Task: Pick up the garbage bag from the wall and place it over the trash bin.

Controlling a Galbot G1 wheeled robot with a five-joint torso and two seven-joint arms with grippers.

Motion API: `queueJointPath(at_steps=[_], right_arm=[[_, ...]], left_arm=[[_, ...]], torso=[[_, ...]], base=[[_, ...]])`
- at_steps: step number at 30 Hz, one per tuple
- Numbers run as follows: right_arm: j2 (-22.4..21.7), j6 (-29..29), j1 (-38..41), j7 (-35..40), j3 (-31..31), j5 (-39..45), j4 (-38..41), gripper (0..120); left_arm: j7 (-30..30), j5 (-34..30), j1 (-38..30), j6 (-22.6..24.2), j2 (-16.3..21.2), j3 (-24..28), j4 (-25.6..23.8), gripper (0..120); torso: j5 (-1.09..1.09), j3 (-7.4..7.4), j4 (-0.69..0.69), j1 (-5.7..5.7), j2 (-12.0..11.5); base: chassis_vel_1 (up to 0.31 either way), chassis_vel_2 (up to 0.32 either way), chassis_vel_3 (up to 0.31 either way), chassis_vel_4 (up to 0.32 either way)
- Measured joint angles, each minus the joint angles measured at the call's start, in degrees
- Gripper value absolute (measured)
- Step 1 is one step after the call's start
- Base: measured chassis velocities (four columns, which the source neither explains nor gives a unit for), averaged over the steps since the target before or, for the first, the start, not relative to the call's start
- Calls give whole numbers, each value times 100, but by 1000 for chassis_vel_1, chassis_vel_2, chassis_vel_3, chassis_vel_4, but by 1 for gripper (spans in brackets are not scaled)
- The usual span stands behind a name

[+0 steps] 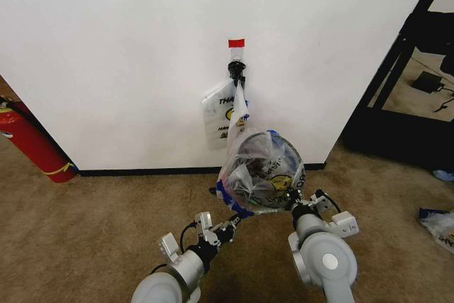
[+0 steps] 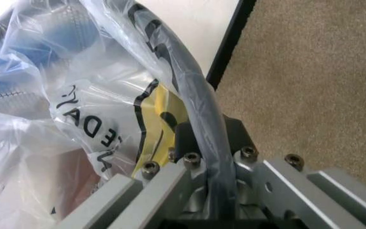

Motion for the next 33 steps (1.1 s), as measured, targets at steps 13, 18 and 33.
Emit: queueJointPath(at_steps=[13,18,33], right_arm=[[5,-44,-161,30,-123,-5,165,0],[5,-54,-197,21,-155,-32,179,0],[2,37,-217,-94,-107,-202,80,0]], left_arm=[[-103,239,-193,17,-401,71,584,0],[-100,379,-201,20,-462,90,699,0],[-255,1183,129,475,-197,-16,294,18]], torso=[[0,0,-1,0,0],[0,0,0,0,0],[0,0,0,0,0]], base=[[0,0,0,0],[0,0,0,0],[0,0,0,0]])
